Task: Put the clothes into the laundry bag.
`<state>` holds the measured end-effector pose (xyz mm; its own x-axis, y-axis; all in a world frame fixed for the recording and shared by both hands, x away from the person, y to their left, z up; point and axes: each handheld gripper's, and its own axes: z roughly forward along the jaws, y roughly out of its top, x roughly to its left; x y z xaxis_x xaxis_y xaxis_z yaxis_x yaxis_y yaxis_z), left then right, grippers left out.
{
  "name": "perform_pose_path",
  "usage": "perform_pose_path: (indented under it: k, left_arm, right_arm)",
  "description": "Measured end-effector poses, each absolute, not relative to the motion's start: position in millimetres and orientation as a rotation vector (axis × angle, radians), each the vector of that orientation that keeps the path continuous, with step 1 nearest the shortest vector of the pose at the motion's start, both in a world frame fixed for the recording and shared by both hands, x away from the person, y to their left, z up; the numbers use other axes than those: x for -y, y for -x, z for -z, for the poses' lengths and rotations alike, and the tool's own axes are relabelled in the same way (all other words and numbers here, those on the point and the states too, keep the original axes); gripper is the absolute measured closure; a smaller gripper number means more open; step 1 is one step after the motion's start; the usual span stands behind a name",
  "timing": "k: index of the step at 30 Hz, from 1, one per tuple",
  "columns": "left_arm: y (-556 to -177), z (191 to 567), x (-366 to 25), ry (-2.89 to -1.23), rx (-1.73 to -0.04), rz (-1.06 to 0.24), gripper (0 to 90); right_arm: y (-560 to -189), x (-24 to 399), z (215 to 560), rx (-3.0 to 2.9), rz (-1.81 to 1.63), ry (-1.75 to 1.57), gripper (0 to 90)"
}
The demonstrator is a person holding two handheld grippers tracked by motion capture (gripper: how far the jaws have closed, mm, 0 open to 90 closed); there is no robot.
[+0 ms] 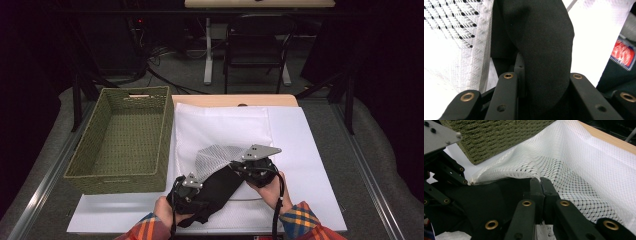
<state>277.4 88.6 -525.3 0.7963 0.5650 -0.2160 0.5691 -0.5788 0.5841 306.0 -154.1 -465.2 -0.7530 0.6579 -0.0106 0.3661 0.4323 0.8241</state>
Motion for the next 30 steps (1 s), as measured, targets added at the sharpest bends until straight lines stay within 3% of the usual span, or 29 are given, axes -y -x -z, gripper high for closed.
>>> perform_pose_path:
  k: [7,17,20,25,30]
  left_arm:
    - [-283,518,-77,-2.267,-0.896,0.061,73.3]
    - [-298,525,-60,-2.300,-0.881,0.012,68.9]
    - [-299,527,-63,-2.316,-0.863,0.038,60.2]
    - [-296,524,-69,-2.358,-0.830,0.043,36.6]
    - [-286,519,-80,-2.382,-0.809,0.032,23.1]
  right_arm:
    - [-305,153,464,-2.358,-1.239,-0.877,89.5]
    - [-306,152,466,-2.364,-1.236,-0.880,89.5]
    - [-306,152,467,-2.366,-1.233,-0.881,89.5]
    - [-306,153,467,-2.366,-1.234,-0.881,89.5]
    - [-306,154,467,-2.363,-1.236,-0.885,89.5]
